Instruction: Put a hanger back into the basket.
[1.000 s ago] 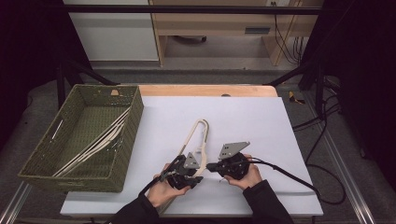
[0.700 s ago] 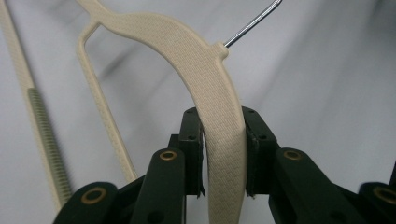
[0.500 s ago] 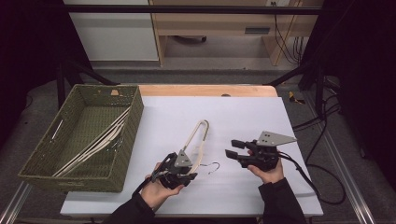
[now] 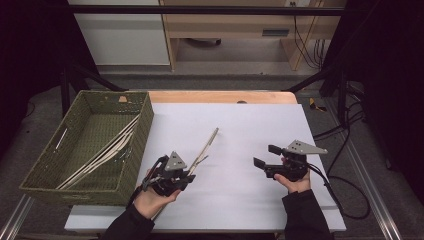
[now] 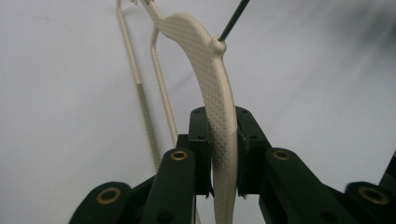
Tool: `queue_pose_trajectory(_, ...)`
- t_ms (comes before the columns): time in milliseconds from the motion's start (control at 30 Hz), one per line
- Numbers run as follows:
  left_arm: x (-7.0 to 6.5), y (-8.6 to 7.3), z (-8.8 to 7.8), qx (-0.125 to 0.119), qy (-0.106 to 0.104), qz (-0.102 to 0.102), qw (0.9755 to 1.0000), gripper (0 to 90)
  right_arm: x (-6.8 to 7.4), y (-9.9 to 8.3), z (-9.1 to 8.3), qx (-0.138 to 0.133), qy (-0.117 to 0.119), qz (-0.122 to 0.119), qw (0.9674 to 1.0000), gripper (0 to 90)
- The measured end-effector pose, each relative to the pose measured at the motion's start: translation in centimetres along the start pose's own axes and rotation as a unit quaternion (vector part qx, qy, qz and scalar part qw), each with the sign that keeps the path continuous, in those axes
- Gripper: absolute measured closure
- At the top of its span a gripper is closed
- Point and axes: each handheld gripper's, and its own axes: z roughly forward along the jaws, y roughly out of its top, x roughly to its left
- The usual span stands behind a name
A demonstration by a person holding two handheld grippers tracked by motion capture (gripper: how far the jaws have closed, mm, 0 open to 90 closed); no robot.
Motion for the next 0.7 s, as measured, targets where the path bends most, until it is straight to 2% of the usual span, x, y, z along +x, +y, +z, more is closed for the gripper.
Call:
queue_pose_trajectory(333,1.9,-0.3,-1.4,-0.013,0.034,-0.040,0.9985,84.0,-0.2,-0.2,0.1,0.002,-0.015,0.014,0.9998,11.6)
queue_pose_trajectory(400,2.3,-0.4,-1.5,-0.020,0.020,-0.047,0.9985,85.3,-0.2,-0.2,0.1,0.003,-0.017,0.013,0.9998,11.3)
queue_pose_trajectory(567,2.0,-0.2,-2.1,-0.037,0.026,-0.040,0.9982,85.5,-0.2,-0.1,0.0,0.003,-0.017,0.012,0.9998,10.6)
queue_pose_trajectory(700,1.9,0.0,-3.1,-0.060,0.009,-0.038,0.9975,85.6,-0.3,-0.1,-0.2,0.000,-0.017,0.013,0.9998,9.8)
